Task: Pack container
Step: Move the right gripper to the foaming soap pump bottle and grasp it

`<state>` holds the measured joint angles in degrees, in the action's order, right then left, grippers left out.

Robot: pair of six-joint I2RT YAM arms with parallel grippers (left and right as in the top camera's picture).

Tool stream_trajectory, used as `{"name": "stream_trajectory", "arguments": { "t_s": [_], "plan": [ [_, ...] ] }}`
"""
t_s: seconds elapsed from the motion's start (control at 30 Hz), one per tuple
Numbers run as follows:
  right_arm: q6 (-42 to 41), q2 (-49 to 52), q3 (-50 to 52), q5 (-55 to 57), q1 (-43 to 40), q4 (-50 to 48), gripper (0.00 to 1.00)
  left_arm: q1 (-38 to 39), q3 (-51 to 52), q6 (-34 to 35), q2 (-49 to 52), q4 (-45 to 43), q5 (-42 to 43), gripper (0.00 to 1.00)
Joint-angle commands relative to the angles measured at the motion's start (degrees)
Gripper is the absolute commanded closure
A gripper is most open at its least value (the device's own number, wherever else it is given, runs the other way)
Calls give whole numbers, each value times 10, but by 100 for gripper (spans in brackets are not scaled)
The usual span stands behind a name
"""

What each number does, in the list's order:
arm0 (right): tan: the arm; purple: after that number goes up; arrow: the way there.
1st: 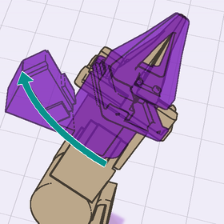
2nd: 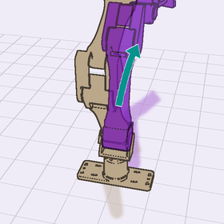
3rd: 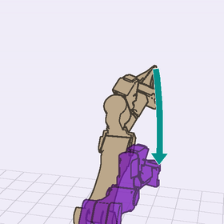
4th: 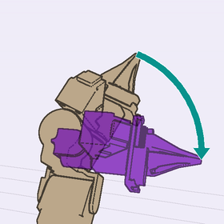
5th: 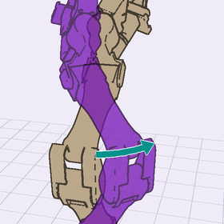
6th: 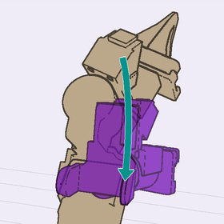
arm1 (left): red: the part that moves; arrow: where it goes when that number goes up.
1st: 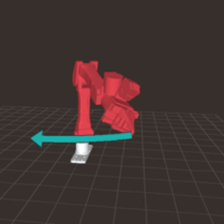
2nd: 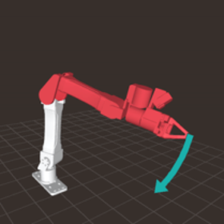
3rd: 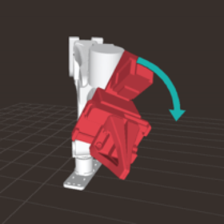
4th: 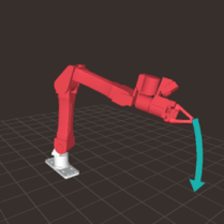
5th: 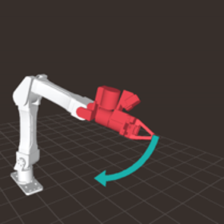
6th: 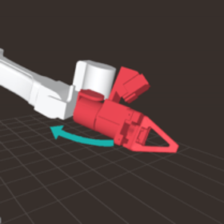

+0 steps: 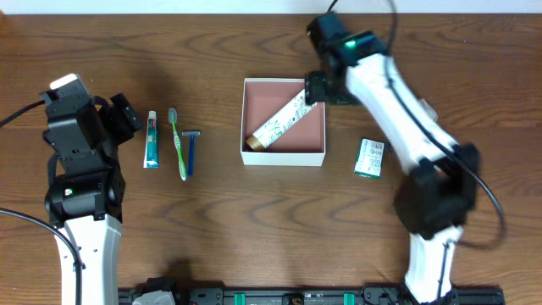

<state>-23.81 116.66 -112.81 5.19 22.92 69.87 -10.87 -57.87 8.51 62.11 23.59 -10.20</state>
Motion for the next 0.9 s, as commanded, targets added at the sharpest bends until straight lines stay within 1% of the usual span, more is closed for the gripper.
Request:
{"name": "stream_trajectory", "arguments": {
  "t_s": [0.0,0.13,0.23,0.33,0.43,0.6,0.73,0.87],
  "plan": [
    [-8,-76,-9,10,-34,28,20,-3,-13,-10,0,0,6,2],
    [-30,-107,-9,10,-76,87,19,-3,-13,-10,0,0,6,2],
    [-38,-110,-9,11,-114,151,19,-3,-13,-10,0,0,6,2],
    [-38,-110,-7,26,-148,184,18,-3,-13,-10,0,0,6,2],
    [-27,-110,-7,28,-183,191,16,-3,-13,-10,0,0,6,2],
    [14,-110,-7,35,-232,195,13,-3,-13,-10,0,0,6,2],
    [22,-109,8,32,-262,193,14,-3,-13,-10,0,0,6,2],
    [23,-109,57,12,-266,150,18,-3,-13,-10,0,0,6,2]
  ]
}}
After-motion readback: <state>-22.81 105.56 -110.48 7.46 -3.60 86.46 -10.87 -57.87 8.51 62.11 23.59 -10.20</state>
